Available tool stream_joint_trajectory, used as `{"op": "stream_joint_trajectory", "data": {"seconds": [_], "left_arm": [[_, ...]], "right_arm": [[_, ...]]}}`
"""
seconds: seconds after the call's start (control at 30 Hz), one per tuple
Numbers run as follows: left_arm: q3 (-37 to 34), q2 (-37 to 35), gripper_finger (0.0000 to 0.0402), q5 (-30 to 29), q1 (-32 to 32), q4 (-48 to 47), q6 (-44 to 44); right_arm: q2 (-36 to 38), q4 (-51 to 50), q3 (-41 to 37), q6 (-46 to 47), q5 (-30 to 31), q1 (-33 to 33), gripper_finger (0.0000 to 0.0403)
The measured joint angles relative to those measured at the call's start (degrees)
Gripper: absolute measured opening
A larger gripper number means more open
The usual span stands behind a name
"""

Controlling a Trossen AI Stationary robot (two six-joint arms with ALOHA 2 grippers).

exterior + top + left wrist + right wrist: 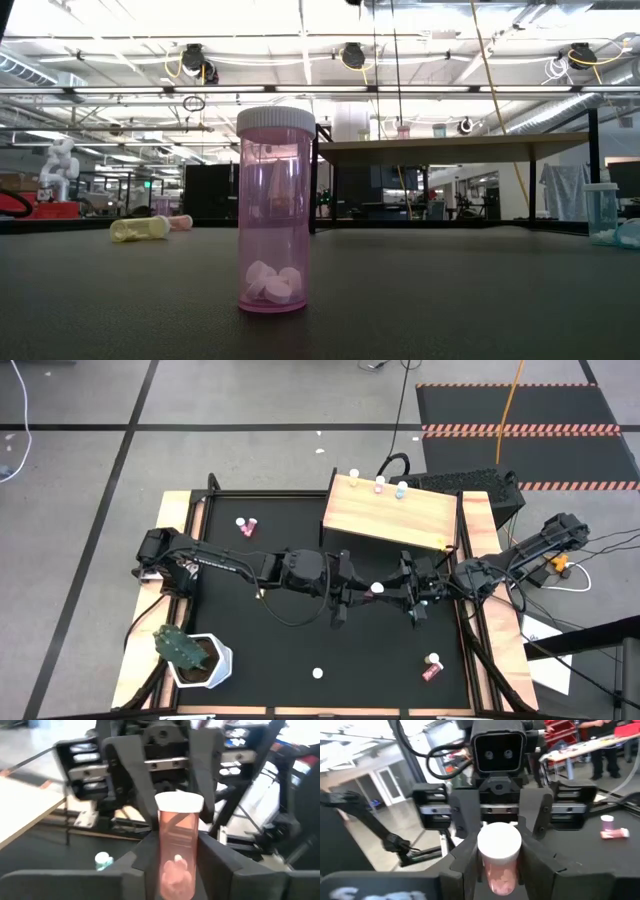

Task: Pick and place medicine bottles onto shelf by color
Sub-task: Put the center orange pill bottle on the shelf

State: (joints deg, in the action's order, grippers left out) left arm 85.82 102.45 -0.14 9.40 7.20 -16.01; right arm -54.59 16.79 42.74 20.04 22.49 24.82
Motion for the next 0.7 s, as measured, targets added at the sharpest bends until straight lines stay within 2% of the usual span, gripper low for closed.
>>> {"op": "stream_joint_trajectory", "data": {"seconds": [0.17, 0.4, 0.53, 0.7], "left_arm": [[0.0, 0.0, 0.0207, -0.9, -1.0, -3.1, -4.2], [0.1, -0.1, 0.0309, -1.5, -2.3, -6.3, -3.7], [0.1, -1.8, 0.0337, -1.0, -3.8, -11.6, -5.2], [0.1, -5.8, 0.0338, -1.2, -6.3, -21.4, -7.7]], "right_arm": [[1.1, -3.4, 0.0, 0.3, 0.3, -2.6, 0.0115], [5.3, -9.3, 0.0, -1.2, 0.9, -7.3, 0.0116], [11.4, -17.4, 0.0, -3.1, 3.7, -12.2, 0.0116], [18.5, -26.3, 0.0, -6.7, 8.4, -19.4, 0.0116]]}}
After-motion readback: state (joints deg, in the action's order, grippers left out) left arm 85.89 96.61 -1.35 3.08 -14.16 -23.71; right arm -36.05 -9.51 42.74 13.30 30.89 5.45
